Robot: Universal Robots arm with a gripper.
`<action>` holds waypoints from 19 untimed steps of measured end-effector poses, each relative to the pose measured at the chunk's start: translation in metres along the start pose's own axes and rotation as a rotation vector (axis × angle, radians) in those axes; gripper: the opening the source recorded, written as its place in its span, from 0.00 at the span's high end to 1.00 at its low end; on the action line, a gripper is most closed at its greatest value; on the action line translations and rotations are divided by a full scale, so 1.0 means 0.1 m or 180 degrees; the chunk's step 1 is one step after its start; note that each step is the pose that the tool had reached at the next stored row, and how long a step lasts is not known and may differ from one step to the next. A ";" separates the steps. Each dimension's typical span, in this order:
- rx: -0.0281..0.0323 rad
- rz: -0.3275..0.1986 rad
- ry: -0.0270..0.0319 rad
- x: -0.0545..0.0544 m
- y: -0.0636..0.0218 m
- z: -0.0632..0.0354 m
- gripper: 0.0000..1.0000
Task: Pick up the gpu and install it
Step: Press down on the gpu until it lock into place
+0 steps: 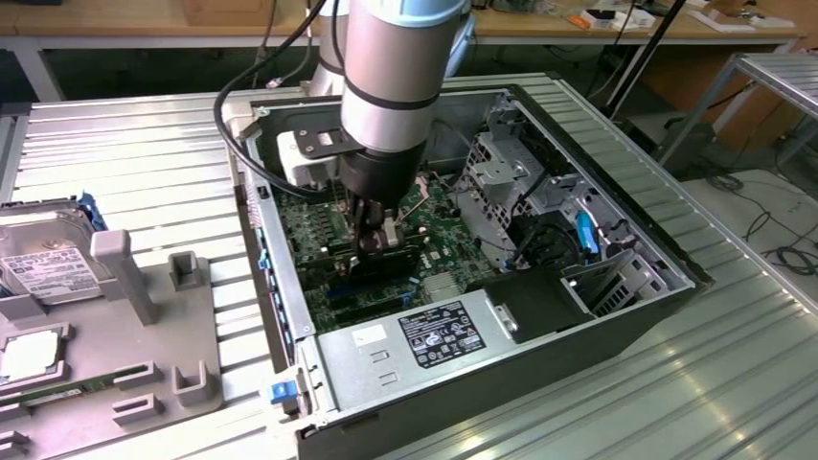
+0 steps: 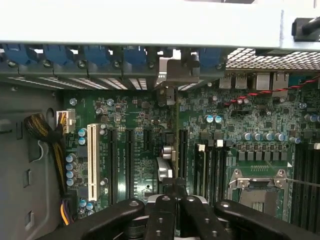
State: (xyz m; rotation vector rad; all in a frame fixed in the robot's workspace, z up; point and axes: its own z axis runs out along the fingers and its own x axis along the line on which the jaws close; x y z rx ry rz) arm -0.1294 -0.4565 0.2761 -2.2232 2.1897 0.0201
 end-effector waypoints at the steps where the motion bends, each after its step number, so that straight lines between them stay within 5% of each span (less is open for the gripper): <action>1: -0.0014 -0.0012 0.0004 0.00 0.000 -0.053 0.89; 16: -0.0017 -0.0014 0.0004 0.00 0.000 -0.067 0.89; 19: 0.0002 -0.0014 0.0005 0.00 0.045 -0.073 0.89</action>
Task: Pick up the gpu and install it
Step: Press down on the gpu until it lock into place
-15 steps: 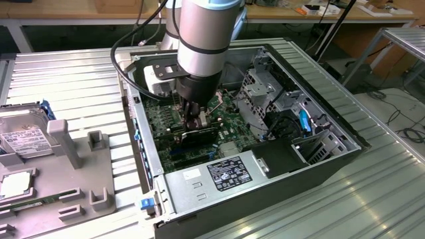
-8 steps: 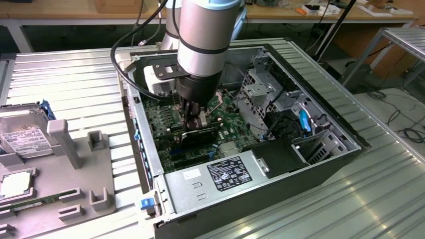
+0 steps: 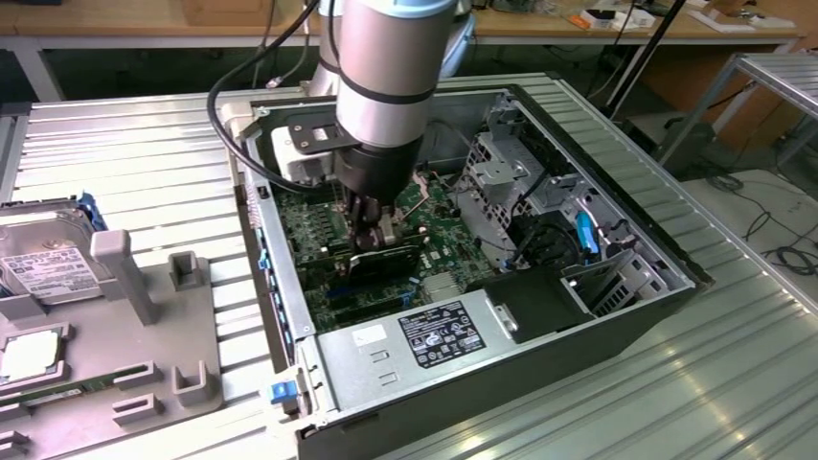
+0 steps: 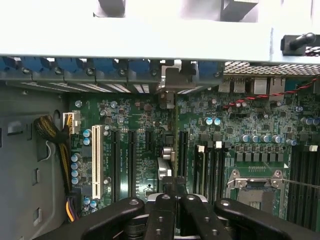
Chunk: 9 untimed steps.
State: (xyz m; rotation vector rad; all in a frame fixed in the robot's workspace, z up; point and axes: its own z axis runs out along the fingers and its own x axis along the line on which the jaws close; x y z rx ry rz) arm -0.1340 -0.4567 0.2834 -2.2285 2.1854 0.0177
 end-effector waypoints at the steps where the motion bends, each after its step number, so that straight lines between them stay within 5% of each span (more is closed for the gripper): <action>1: 0.0004 0.0000 0.0000 0.00 0.009 -0.002 0.89; 3: 0.0038 0.0000 0.0000 -0.01 0.028 -0.023 0.89; 9: 0.0036 0.0004 0.0001 -0.02 0.065 -0.106 0.89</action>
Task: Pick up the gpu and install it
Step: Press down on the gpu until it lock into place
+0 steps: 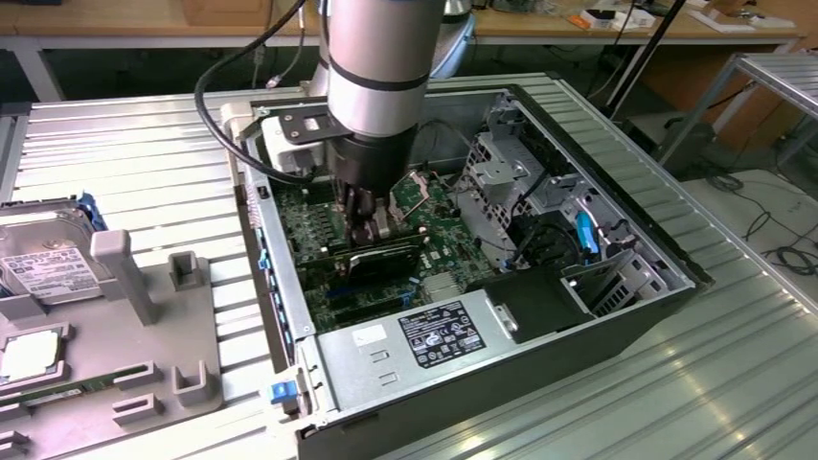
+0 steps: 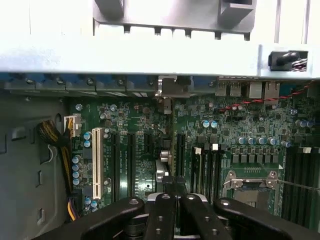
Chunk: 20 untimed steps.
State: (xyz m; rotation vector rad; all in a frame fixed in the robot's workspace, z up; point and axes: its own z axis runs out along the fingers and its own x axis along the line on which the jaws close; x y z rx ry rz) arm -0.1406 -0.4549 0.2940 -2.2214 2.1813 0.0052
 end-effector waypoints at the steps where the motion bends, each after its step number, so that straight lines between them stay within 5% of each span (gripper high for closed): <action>1: -0.0002 0.0000 0.0000 0.00 0.004 -0.024 0.89; 14: -0.0015 0.0002 -0.0004 -0.01 0.253 -0.156 0.89; 20: -0.0028 0.0002 -0.0020 -0.01 0.356 -0.231 0.89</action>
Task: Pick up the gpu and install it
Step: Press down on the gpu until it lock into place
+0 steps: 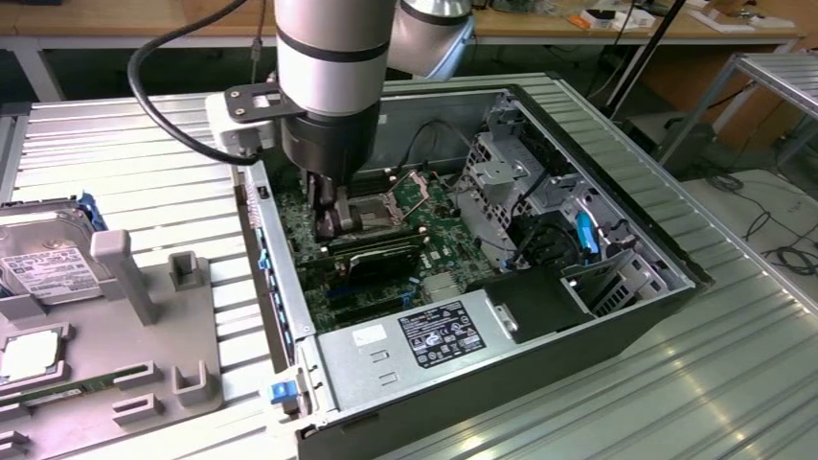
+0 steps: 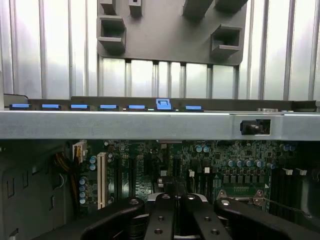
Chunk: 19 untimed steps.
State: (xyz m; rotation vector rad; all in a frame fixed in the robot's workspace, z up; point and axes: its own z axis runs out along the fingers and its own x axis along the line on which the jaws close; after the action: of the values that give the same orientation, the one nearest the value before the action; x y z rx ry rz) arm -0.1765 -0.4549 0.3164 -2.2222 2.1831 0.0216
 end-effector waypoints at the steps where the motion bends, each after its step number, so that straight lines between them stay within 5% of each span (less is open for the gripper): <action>1: 0.0000 0.0000 -0.0001 0.00 0.027 -0.003 0.89; 4: 0.0000 0.0001 -0.0007 0.00 0.117 -0.005 0.89; 6: -0.0011 0.0001 -0.0035 -0.01 0.117 -0.005 0.89; 8: -0.0099 0.0004 -0.0040 -0.01 0.113 -0.013 0.89; 12: -0.0206 0.0008 -0.0062 -0.01 0.083 -0.016 0.89; 13: -0.0233 0.0008 -0.0082 0.00 0.061 -0.016 0.89; 14: -0.0237 0.0008 -0.0112 0.00 0.048 -0.017 0.89; 16: -0.0236 0.0005 -0.0196 0.00 0.031 -0.015 0.89; 17: -0.0235 0.0004 -0.0254 0.00 0.028 -0.013 0.89; 19: -0.0241 0.0008 -0.0280 0.00 0.028 -0.013 0.89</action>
State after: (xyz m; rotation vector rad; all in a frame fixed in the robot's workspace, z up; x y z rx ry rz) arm -0.1794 -0.4546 0.3177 -2.2109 2.1745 0.2016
